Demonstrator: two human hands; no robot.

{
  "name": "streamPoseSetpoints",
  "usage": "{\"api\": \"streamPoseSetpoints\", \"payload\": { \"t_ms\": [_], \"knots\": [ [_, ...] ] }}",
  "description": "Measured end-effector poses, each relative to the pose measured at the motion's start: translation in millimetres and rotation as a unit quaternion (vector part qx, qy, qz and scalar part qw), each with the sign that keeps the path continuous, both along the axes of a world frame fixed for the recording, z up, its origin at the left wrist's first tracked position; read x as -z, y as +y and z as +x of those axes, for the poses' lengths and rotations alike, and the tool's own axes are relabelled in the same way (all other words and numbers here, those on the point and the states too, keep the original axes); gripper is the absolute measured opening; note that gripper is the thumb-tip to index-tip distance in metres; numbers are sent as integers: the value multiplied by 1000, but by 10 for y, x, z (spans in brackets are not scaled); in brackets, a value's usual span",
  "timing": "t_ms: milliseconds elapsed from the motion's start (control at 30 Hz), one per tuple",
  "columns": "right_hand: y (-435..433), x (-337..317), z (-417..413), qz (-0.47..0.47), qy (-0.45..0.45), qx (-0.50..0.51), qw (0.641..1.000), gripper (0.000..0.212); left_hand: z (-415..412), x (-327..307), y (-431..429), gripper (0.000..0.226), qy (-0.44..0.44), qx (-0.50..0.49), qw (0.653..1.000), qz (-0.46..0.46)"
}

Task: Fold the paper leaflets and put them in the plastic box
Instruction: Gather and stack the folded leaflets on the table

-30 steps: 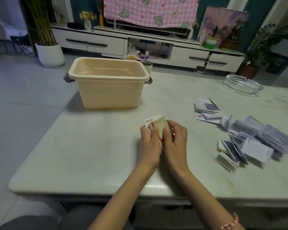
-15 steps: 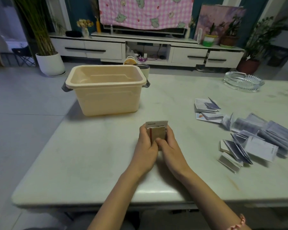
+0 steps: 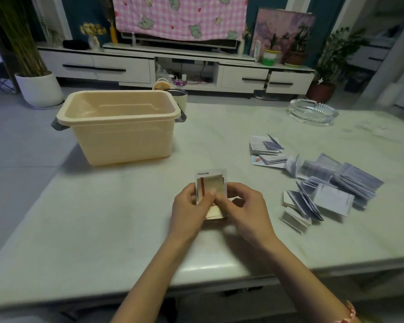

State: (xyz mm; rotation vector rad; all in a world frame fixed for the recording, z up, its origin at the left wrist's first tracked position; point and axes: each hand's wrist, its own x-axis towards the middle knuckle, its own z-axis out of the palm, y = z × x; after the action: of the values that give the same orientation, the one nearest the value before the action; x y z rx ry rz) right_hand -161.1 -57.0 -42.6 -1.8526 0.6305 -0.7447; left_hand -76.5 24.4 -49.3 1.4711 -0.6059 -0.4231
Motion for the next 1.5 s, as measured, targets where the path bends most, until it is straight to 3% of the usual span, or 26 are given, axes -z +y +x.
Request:
{"api": "streamPoseSetpoints", "payload": {
  "t_ms": [100,200,267,367,467,600,667,800,933,1000,1033,1067,1133,1200,1233,1400,1500],
  "knots": [
    [-141,-126,-355,-81,42,18,996,12,-170,-35,-73,13,47,48,998,-1],
    [-344,-241,-714,-217,50,204,953,20,-317,-54,-98,11,82,85,993,-10],
    [-534,-258,-894,-243,131,294,915,30,-377,-65,-115,10,90,96,991,-11],
    [-706,-199,-976,-206,344,243,883,51,-410,-91,-120,10,122,105,987,-19],
    [-733,-180,-962,-194,416,203,865,44,-416,-102,-121,10,137,122,983,-9],
    [-775,-231,-958,-236,411,222,852,8,-396,-114,-113,11,156,128,979,-8],
    [-801,-250,-983,-233,408,214,856,12,-399,-124,-103,11,172,130,976,-7],
    [-827,-246,-1057,-229,385,197,872,38,-411,-125,-93,12,198,139,970,-3],
    [-779,-269,-1066,-272,373,260,848,30,-421,-93,-103,12,213,143,967,-3],
    [-725,-335,-1082,-316,310,318,839,24,-425,-79,-120,13,232,147,961,-17],
    [-683,-371,-1079,-311,251,328,856,23,-422,-80,-125,14,248,150,957,-29],
    [-652,-404,-1065,-275,177,317,890,22,-418,-87,-140,15,271,156,949,-47],
    [-506,-476,-984,-82,26,238,967,19,-420,-127,-154,19,323,174,926,-91],
    [-274,-477,-856,118,-43,133,983,15,-426,-178,-149,21,357,192,905,-127],
    [-163,-451,-785,157,-41,96,982,14,-427,-199,-136,21,358,198,902,-134],
    [103,-271,-577,156,-48,83,983,13,-415,-108,-117,32,266,119,955,-61],
    [116,-215,-541,106,-22,58,992,14,-372,-55,-122,30,245,114,962,-47]
  ]
}}
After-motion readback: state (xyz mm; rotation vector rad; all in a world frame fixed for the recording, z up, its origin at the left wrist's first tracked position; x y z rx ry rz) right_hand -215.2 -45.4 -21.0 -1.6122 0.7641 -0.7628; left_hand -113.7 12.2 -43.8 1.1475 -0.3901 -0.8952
